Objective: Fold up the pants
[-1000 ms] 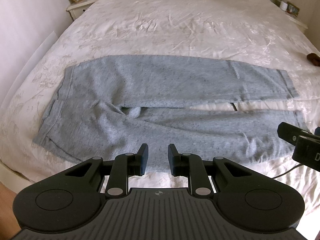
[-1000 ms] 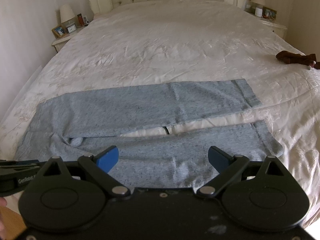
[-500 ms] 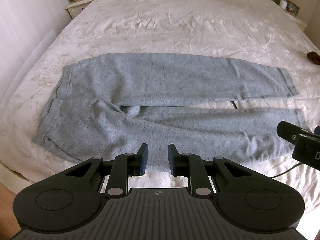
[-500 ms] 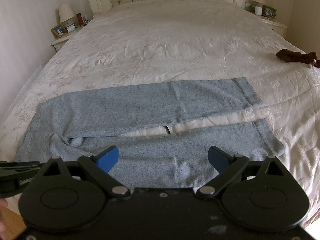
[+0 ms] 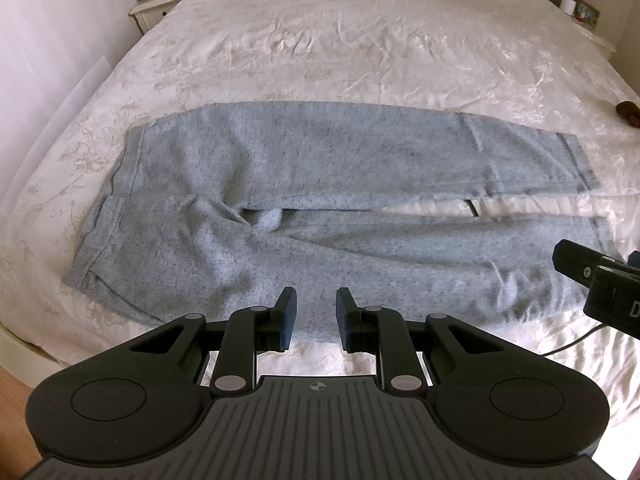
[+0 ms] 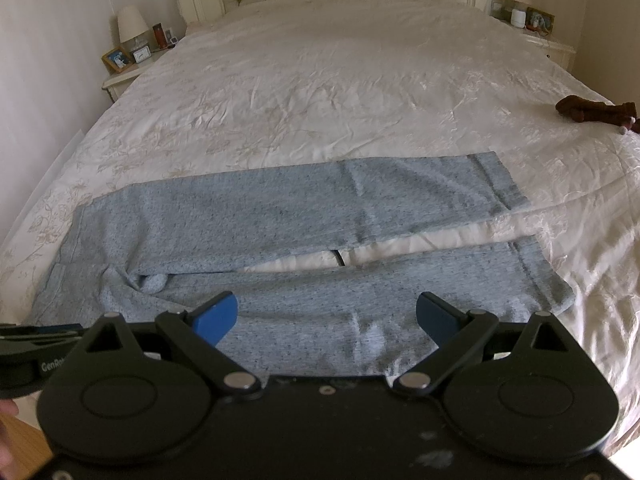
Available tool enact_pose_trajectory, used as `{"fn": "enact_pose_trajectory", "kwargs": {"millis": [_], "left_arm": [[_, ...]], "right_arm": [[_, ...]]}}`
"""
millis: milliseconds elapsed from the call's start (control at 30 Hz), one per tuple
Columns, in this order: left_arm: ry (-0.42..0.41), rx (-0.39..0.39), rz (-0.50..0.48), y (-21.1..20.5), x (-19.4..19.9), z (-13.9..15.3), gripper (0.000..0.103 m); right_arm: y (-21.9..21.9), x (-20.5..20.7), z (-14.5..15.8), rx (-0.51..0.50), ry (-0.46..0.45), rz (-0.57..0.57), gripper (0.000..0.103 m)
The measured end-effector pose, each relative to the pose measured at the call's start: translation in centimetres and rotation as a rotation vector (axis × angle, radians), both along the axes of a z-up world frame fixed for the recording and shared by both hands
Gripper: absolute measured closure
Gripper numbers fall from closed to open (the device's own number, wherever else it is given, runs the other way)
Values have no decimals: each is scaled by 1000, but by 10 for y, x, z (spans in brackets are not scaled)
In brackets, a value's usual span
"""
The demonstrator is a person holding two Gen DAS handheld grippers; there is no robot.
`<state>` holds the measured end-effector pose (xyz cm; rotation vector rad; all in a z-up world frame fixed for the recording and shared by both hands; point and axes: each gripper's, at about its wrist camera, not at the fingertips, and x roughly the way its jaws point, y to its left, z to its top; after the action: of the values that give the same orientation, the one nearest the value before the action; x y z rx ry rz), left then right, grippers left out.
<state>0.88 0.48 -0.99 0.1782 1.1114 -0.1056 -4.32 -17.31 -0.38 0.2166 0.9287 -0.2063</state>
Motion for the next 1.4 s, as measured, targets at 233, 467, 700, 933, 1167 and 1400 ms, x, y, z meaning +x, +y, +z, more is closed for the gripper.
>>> {"fn": "enact_pose_trajectory", "kwargs": {"millis": [233,467,700,933,1167,1400], "left_arm": [[23,10,8,8,6,-9,82],[52,26,11,17,15,-18,82],[90,46,19,40,31,-43,82],[71,95,-53,58,48,-73,82],[112,99,-64,82,64,-93,82],[127,104,-32,106,70,-92,82]], "right_arm": [[0,6,-5,7,18,-2,2],[2,14,-16,16,49,-4,2],[9,30,-38,15,93,36,8],[18,46,-72,28,142,64,30],[50,62,-98,67,178,184,40],[131,70,-127,-4,205,534,42]]}}
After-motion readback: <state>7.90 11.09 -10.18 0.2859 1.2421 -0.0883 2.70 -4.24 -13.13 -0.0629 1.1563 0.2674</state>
